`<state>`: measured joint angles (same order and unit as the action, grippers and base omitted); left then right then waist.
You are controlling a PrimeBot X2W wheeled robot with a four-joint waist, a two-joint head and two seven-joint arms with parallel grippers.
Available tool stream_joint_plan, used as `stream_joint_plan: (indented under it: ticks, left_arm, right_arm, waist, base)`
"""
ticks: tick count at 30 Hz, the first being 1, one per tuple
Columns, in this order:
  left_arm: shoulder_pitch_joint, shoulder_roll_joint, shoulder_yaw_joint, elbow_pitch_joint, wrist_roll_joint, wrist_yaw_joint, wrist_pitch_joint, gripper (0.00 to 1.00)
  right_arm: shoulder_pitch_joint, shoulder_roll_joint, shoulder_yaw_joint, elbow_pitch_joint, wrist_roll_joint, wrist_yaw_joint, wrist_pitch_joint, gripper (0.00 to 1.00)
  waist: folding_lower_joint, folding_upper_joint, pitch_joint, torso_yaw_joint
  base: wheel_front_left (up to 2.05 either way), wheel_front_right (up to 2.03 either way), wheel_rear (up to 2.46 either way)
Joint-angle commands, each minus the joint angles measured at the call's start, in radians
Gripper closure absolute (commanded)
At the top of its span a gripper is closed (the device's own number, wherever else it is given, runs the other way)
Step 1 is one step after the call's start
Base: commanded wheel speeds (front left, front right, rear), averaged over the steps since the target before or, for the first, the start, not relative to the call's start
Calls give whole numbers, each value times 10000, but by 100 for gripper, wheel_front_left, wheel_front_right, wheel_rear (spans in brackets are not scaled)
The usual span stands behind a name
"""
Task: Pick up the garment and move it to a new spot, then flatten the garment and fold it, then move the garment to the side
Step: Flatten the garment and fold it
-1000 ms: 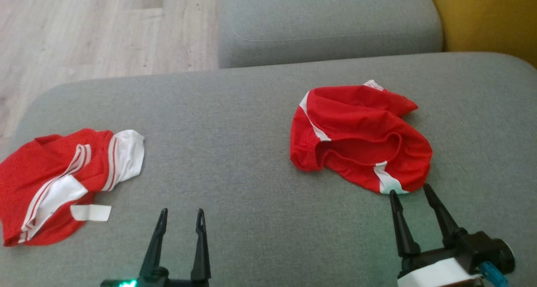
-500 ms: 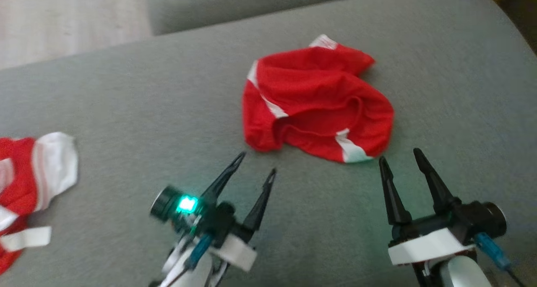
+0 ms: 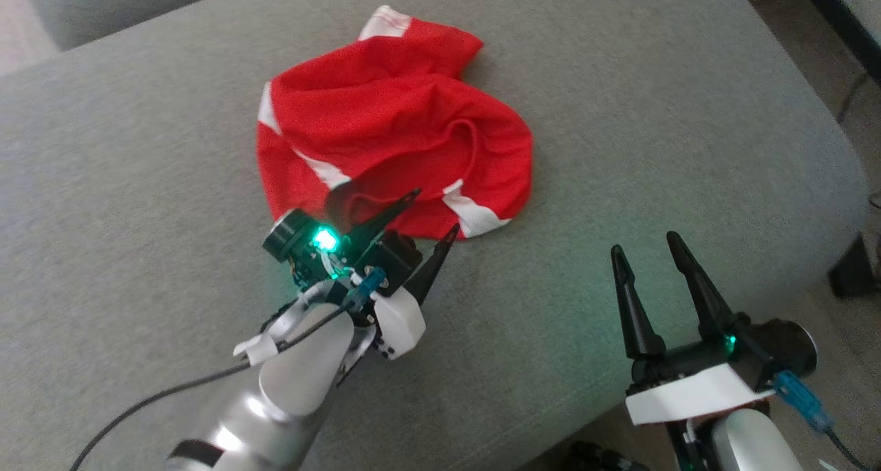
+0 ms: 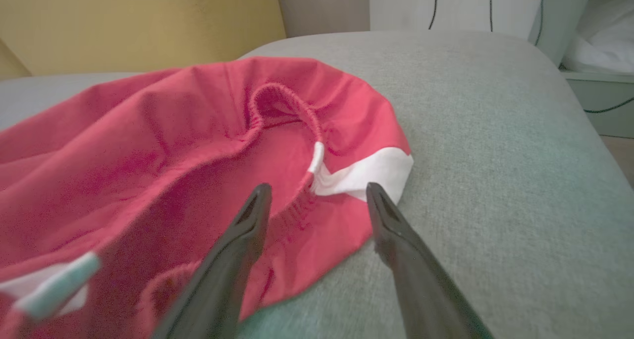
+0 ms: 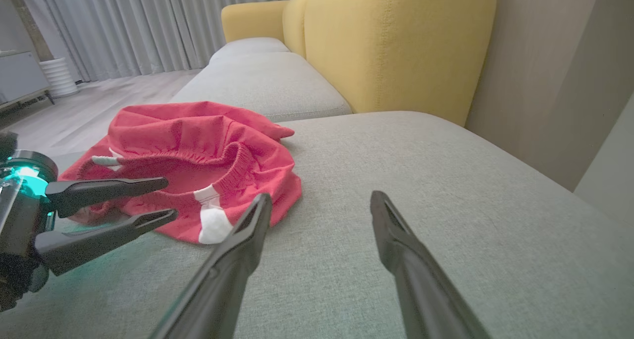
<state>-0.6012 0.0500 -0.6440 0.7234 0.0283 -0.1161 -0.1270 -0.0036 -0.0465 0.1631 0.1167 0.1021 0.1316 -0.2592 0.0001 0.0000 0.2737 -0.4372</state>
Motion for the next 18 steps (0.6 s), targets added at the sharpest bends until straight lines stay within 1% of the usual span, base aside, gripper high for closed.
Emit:
stream_joint_plan:
  ticks: [1, 8, 9, 10, 11, 12, 16, 18]
  left_arm:
    - [-409, 6, 201, -209, -44, -34, -13, 0]
    - [-1180, 4, -97, 651, -199, 36, -78, 0]
    - [-1286, 4, -128, 767, -205, 52, -64, 8]
    - [-1387, 4, -144, 896, -221, 58, -43, 43]
    - [-1475, 4, -107, 1024, -270, 92, -20, 65]
    - [-1567, 4, -77, 1137, -306, 127, -28, 100]
    - [-1932, 4, -120, 1483, -454, 74, -42, 100]
    - [-2152, 4, -160, 1445, -679, 15, -135, 100]
  right_arm:
    - [-297, -43, 243, -269, 77, -9, -26, 0]
    - [-420, -39, 409, -246, 340, -9, -26, 0]
    - [-454, -39, 447, -241, 368, -9, -26, 0]
    - [-487, -39, 489, -232, 397, -9, -26, 0]
    - [-516, -39, 535, -223, 426, -9, -26, 0]
    - [-539, -39, 580, -215, 452, -9, -26, 0]
    - [-608, -39, 678, -197, 505, -9, -26, 0]
    - [-683, -38, 679, -180, 494, -9, -26, 0]
  waist:
    - [-1, 0, 229, -281]
    - [-1, 0, 524, -728]
    - [-1, 0, 570, -784]
    - [-1, 0, 600, -842]
    - [-1, 0, 619, -900]
    - [-1, 0, 639, -953]
    - [-1, 0, 684, -1026]
    - [-1, 0, 675, -1035]
  base:
    - [0, 0, 0]
    - [0, 0, 0]
    - [0, 0, 0]
    - [0, 0, 0]
    - [0, 0, 0]
    - [0, 0, 0]
    - [0, 0, 0]
    - [0, 0, 0]
